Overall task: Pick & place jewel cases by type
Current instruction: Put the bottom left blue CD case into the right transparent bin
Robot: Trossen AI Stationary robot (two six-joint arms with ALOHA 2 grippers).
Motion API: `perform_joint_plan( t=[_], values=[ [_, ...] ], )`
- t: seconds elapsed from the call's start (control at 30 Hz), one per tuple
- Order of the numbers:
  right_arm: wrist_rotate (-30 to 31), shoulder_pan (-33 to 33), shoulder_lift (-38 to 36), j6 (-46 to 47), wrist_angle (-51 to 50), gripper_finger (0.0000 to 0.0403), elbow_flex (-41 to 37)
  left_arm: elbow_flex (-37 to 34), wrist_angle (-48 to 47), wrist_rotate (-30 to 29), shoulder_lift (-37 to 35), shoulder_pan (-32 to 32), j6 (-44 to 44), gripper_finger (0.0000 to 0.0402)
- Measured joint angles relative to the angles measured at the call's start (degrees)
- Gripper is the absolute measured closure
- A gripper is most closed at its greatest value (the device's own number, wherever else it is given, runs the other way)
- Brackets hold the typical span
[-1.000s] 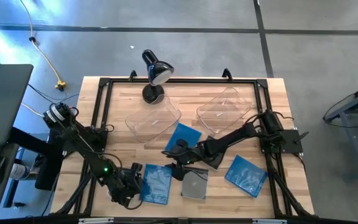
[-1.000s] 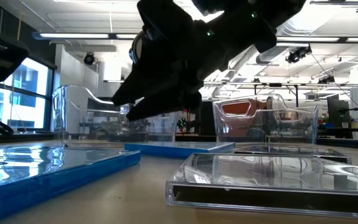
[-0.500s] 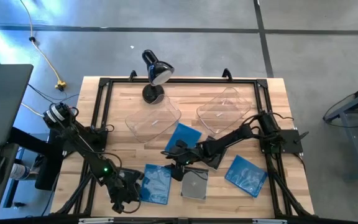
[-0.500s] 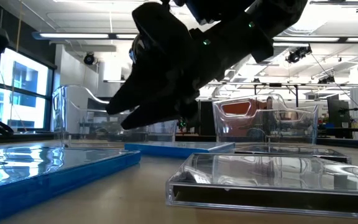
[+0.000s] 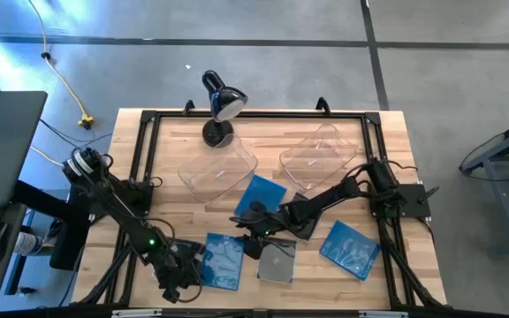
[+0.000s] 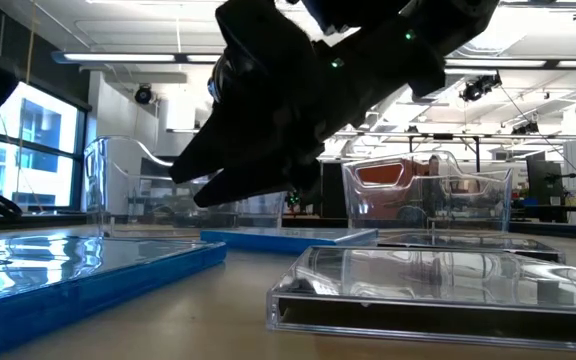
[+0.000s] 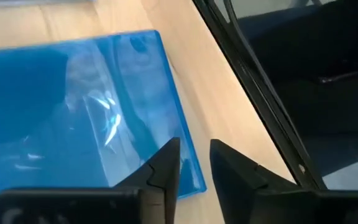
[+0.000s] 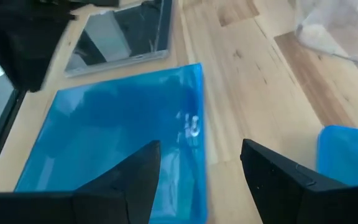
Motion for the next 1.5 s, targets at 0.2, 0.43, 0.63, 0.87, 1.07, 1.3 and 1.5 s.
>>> perform_joint_plan(
  t=[0.2, 0.43, 0.63, 0.87, 1.07, 1.3, 1.5],
  values=[
    [2.24, 1.67, 0.0, 0.27, 0.83, 0.0192, 0.0, 0.0, 1.4, -0.42, 1.56, 0.02, 0.09, 0.0294],
    [2.6, 1.21, 0.0, 1.36, 2.35, 0.0192, 0.04, 0.0, 1.92, -1.29, 1.56, 0.02, 0.7, 0.0293],
    [2.47, 1.05, -0.02, 1.42, 4.69, 0.0192, 0.1, 0.0, 1.95, -1.38, 1.56, 0.02, 1.64, 0.0293],
    [4.79, 2.62, -0.02, -3.66, 0.35, 0.0192, 6.17, 0.0, 3.1, -1.4, 1.56, 0.02, 1.75, 0.0293],
    [5.24, 2.35, 1.67, -6.28, -8.82, 0.0192, 13.9, 0.0, 4.86, -0.62, 1.56, 0.02, 1.73, 0.0293],
    [-0.62, 3.12, 10.0, -10.18, -14.37, 0.0192, 23.78, 0.0, 4.77, 0.41, 1.56, 0.0, 0.45, 0.0293],
    [4.36, 3.21, 9.92, -8.39, -32.98, 0.0192, 30.49, 0.0, 4.75, 3.23, 1.56, -0.13, -2.38, 0.0293]
  ],
)
